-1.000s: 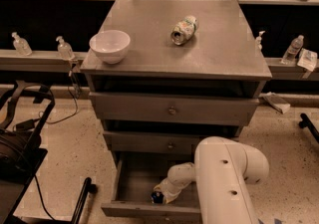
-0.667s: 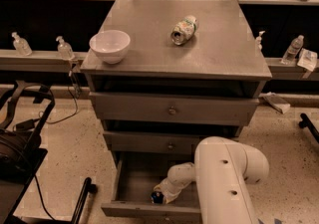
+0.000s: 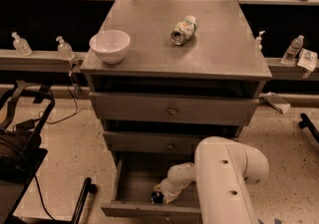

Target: Pick pepsi can from bottom drawer and place on counter

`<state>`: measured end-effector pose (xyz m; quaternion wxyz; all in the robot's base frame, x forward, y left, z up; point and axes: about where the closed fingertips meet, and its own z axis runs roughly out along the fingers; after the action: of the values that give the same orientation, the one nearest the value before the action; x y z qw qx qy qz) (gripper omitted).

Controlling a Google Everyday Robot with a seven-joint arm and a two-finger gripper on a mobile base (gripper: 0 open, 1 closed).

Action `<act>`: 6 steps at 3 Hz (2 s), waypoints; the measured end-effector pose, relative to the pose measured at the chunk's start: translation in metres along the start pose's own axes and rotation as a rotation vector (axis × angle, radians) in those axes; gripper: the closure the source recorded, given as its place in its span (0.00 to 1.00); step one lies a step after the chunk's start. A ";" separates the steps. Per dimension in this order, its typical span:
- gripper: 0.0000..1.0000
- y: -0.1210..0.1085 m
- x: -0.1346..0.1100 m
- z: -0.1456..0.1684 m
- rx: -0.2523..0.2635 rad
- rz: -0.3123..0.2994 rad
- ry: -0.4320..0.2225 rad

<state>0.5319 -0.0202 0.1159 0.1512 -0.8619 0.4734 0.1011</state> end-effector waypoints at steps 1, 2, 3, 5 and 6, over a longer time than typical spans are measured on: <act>1.00 0.000 0.000 0.000 0.000 0.000 0.000; 1.00 0.000 0.000 0.000 0.000 0.000 0.000; 1.00 0.000 0.000 0.000 0.000 0.000 0.000; 1.00 0.000 0.000 0.000 0.000 0.000 0.000; 1.00 0.000 0.000 0.000 0.000 0.000 0.000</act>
Offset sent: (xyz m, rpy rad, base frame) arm 0.0517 -0.0158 0.1289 0.3520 -0.0974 -0.0358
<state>0.5319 -0.0202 0.1160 0.1515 -0.8618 0.4733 0.1012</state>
